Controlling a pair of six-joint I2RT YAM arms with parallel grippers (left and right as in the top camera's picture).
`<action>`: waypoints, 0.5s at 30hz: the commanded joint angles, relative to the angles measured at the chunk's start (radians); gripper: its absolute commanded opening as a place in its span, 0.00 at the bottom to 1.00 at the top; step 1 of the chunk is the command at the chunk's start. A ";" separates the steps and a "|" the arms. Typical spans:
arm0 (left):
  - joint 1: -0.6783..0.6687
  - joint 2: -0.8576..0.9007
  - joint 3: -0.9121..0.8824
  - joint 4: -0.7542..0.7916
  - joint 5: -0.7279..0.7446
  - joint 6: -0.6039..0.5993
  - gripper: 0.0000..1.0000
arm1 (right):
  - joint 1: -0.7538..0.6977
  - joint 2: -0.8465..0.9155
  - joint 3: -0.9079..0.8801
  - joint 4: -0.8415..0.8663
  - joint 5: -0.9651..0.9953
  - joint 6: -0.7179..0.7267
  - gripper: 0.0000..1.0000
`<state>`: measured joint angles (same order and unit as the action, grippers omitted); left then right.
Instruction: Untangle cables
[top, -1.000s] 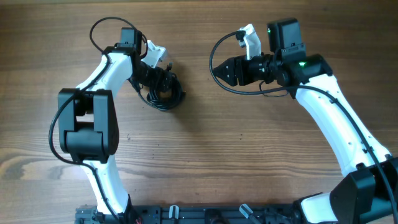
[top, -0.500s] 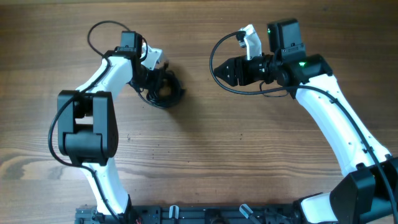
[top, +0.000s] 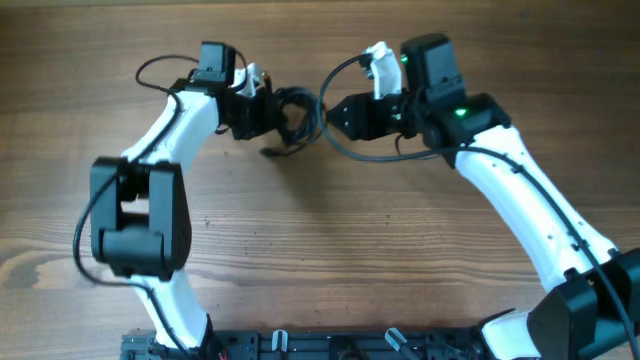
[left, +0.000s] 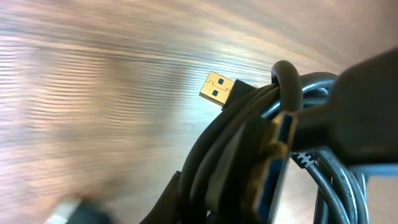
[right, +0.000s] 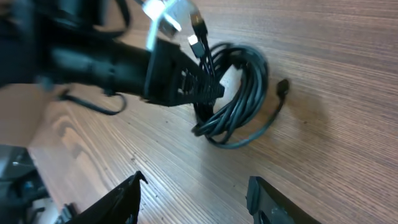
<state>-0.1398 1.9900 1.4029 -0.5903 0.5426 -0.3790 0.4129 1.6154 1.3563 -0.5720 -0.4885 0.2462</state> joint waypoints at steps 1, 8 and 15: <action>-0.101 -0.109 0.034 0.005 -0.070 -0.048 0.04 | 0.039 0.002 0.010 0.006 0.153 0.027 0.53; -0.234 -0.116 0.034 0.012 -0.255 -0.048 0.04 | 0.045 0.002 0.010 -0.015 0.337 0.042 0.36; -0.274 -0.154 0.034 0.048 -0.274 -0.047 0.04 | 0.045 0.032 0.010 -0.034 0.455 0.015 0.33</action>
<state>-0.3996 1.8923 1.4242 -0.5606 0.2836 -0.4137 0.4564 1.6180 1.3563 -0.6003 -0.1108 0.2821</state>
